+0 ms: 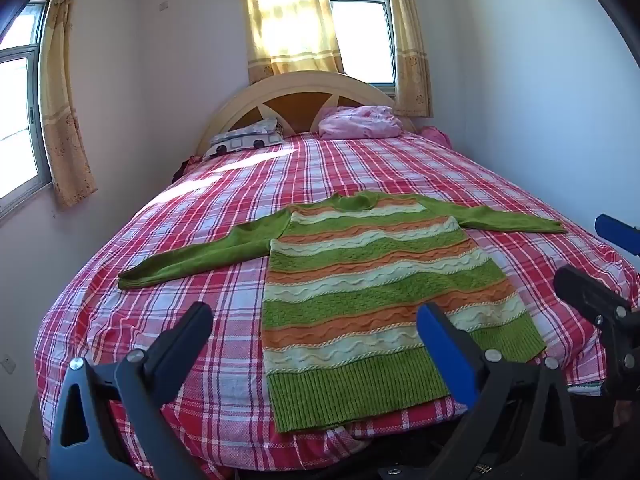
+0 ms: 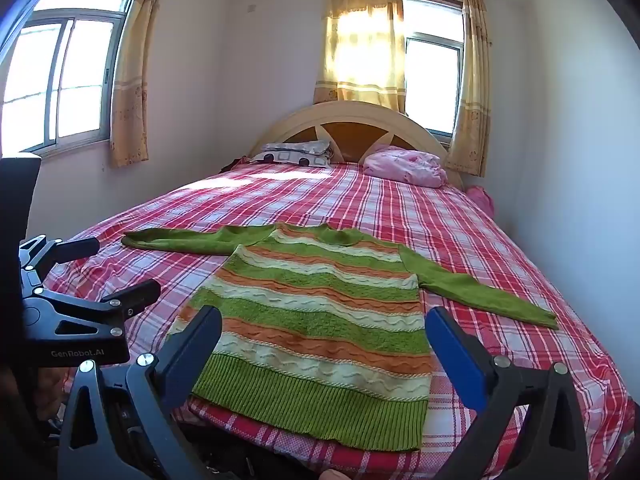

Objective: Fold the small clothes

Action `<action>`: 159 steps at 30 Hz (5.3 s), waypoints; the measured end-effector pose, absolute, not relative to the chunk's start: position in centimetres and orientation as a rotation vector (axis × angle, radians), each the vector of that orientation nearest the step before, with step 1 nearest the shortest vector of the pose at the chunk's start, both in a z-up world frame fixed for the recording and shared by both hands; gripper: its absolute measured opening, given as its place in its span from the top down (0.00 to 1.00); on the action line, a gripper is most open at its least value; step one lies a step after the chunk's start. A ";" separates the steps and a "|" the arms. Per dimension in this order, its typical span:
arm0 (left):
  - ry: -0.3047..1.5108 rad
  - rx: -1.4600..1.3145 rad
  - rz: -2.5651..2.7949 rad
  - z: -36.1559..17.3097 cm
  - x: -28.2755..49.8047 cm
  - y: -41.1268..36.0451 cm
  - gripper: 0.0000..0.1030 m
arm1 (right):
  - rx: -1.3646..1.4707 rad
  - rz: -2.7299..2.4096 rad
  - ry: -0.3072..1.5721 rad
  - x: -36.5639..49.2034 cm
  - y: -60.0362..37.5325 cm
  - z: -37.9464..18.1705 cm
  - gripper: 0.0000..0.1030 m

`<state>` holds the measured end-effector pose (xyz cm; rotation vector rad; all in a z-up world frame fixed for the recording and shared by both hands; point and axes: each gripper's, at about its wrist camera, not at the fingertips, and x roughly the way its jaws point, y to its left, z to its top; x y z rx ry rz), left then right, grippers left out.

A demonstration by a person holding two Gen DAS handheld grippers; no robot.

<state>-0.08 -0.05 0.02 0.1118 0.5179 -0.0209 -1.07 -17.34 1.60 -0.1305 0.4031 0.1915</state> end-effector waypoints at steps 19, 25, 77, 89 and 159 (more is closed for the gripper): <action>0.520 0.102 0.007 0.2 0.3 1.0 0.00 | -0.135 0.193 0.401 -1.0 -17.3 1.3 0.01; 0.512 0.093 0.014 0.4 0.3 1.2 0.00 | -0.133 0.193 0.401 -0.9 -17.2 1.1 0.01; 0.501 0.066 0.038 0.8 0.5 3.3 0.00 | -0.128 0.207 0.413 -0.8 -16.7 0.6 0.01; 0.512 0.072 0.042 0.6 0.8 3.5 0.00 | -0.124 0.214 0.426 -0.2 -17.2 0.2 0.01; 0.593 0.038 0.128 -6.1 27.2 2.6 0.00 | 0.460 -0.227 0.540 33.1 -54.4 -0.4 0.92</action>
